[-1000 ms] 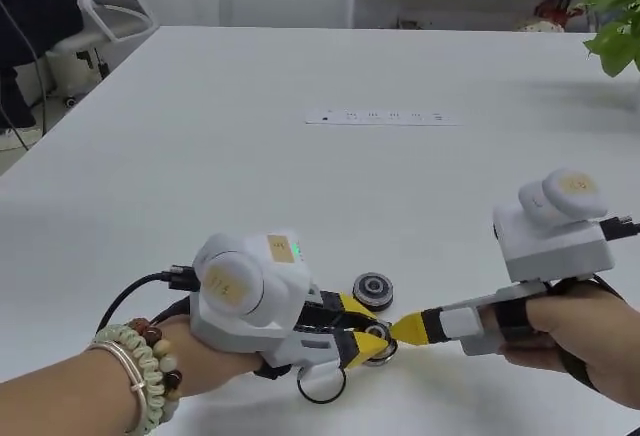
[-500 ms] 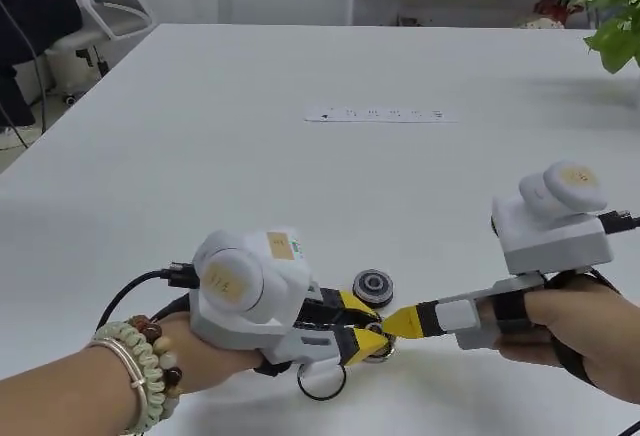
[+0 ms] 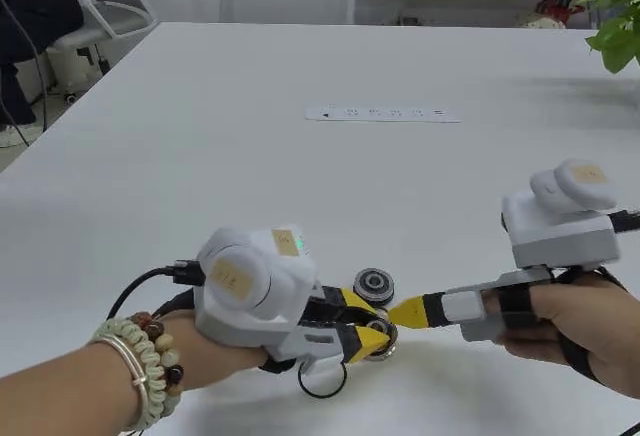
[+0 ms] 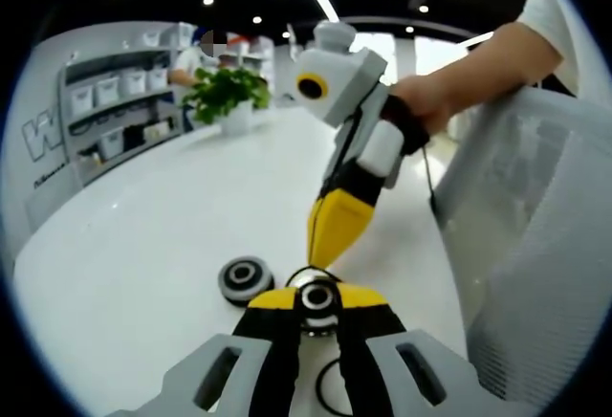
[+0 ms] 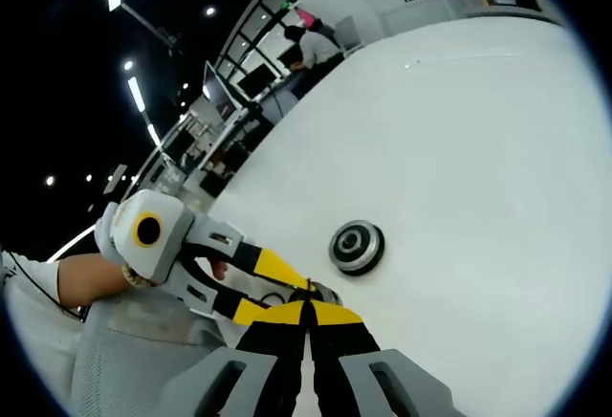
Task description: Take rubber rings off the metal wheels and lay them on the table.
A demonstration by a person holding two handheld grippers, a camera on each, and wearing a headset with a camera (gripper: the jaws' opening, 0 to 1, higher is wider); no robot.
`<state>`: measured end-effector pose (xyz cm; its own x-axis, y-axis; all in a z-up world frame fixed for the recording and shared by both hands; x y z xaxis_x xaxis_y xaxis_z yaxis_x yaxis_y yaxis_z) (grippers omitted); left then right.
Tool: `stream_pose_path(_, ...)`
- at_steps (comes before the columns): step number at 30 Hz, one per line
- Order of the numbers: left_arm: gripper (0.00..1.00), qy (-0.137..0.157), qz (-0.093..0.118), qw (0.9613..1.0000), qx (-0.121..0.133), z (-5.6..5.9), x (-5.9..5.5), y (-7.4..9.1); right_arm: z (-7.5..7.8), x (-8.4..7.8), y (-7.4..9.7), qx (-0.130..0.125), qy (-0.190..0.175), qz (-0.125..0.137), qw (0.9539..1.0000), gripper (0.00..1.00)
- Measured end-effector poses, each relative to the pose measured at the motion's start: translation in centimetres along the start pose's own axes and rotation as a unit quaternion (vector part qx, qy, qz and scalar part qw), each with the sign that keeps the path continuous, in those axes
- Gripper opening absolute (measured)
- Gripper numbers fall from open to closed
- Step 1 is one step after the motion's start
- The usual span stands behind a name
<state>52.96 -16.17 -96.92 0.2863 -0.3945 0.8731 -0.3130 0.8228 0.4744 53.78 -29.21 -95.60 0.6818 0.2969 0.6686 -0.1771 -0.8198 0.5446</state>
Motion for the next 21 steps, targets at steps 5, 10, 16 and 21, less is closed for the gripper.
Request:
stream_pose_path(5,0.15,-0.007,-0.010,0.9999,0.002,0.04,0.16,-0.01,0.00,0.02,-0.08,-0.001,-0.002,-0.002,1.0000,0.00)
stream_pose_path(10,0.15,-0.003,-0.017,0.9998,0.003,0.06,0.27,-0.04,0.13,-0.05,-0.08,-0.007,-0.002,-0.007,0.9999,0.00)
stream_pose_path(16,0.15,0.003,-0.029,0.9996,-0.001,0.04,0.41,0.08,0.43,-0.45,-0.17,-0.016,-0.006,-0.022,0.9996,0.00)
stream_pose_path(21,0.16,0.000,-0.034,0.9994,-0.003,-0.08,0.67,0.46,0.47,-0.45,-0.18,-0.017,-0.010,-0.022,0.9996,0.00)
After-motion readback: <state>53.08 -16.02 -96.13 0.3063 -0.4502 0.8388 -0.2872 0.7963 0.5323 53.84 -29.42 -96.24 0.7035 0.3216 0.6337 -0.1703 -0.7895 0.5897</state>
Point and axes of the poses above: the centre of the closed fingertips' face, and the gripper's own axes: y roughly backward along the fingers, z roughly to its right, x roughly out of its top, the point moved 8 cm from there along y, roughly backward along the fingers, and after that the axes turned 10 degrees about y, right-handed, at the moved point
